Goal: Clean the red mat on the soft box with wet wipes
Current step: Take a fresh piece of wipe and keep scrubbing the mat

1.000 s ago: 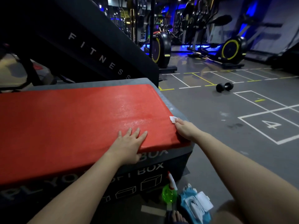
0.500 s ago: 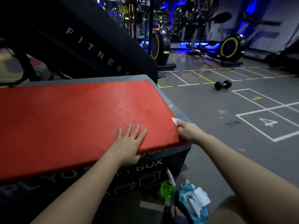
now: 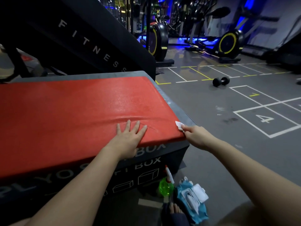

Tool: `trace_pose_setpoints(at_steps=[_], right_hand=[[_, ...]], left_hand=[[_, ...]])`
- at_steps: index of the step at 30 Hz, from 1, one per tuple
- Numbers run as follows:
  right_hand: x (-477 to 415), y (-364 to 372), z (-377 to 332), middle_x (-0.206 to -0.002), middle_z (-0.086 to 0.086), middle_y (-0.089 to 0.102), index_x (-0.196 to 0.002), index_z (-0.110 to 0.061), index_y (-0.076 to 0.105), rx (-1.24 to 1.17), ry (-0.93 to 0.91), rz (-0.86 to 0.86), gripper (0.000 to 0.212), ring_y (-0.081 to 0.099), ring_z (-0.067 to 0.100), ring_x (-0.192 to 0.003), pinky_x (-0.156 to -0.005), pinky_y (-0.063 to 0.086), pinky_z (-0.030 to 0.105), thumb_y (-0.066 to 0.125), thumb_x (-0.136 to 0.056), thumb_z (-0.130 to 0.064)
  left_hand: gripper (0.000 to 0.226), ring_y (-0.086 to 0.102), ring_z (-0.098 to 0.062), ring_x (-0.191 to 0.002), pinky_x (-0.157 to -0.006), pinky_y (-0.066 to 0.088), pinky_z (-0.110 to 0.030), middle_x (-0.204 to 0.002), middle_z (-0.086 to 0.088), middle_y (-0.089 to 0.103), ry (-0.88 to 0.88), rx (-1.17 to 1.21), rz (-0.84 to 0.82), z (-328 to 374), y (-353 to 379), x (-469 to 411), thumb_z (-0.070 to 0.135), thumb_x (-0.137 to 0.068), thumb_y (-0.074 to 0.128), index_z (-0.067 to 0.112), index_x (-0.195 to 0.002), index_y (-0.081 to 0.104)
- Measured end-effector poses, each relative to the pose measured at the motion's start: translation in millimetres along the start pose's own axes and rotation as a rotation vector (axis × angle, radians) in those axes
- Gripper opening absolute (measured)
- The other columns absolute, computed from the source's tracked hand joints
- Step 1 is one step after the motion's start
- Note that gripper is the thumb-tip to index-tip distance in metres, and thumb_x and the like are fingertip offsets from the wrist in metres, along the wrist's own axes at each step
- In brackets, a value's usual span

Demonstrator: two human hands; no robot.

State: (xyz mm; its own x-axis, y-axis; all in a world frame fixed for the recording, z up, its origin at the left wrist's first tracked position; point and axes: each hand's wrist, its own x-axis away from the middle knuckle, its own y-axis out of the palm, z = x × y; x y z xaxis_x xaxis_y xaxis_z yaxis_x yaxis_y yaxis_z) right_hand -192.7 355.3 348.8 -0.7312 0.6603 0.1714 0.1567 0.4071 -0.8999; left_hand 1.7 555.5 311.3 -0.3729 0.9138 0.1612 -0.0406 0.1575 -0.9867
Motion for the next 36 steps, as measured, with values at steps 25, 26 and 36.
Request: trace_pose_setpoints(at_steps=[25,26,36], right_hand=[[-34,-3,-19,-0.165,0.001,0.006,-0.156,-0.027,0.021,0.115,-0.09,-0.128,0.057,0.019,0.027,-0.149,-0.121,0.015,0.037,0.028,-0.099,-0.02],[-35,-3,-18,-0.165,0.0,0.007,-0.155,-0.029,0.022,0.118,-0.102,-0.135,0.057,0.018,0.025,-0.149,-0.122,0.013,0.036,0.028,-0.099,-0.02],[-47,8,-11,-0.164,-0.005,0.004,-0.156,-0.027,0.02,0.224,-0.268,-0.172,0.058,0.015,0.019,-0.15,-0.122,0.011,0.032,0.032,-0.101,-0.015]], left_hand=[[0.102,-0.014,-0.041,-0.155,-0.121,0.0,-0.069,-0.17,-0.009,-0.016,-0.053,-0.017,0.059,11,1,3,0.02,-0.097,0.061,0.027,-0.16,-0.018],[0.102,-0.014,-0.04,-0.155,-0.121,-0.001,-0.069,-0.17,-0.008,-0.016,-0.051,-0.018,0.057,10,1,2,0.02,-0.096,0.062,0.028,-0.16,-0.018],[0.105,-0.02,-0.041,-0.153,-0.12,-0.005,-0.069,-0.168,-0.007,-0.023,-0.012,-0.038,0.026,6,3,-4,0.032,-0.096,0.061,0.029,-0.159,-0.023]])
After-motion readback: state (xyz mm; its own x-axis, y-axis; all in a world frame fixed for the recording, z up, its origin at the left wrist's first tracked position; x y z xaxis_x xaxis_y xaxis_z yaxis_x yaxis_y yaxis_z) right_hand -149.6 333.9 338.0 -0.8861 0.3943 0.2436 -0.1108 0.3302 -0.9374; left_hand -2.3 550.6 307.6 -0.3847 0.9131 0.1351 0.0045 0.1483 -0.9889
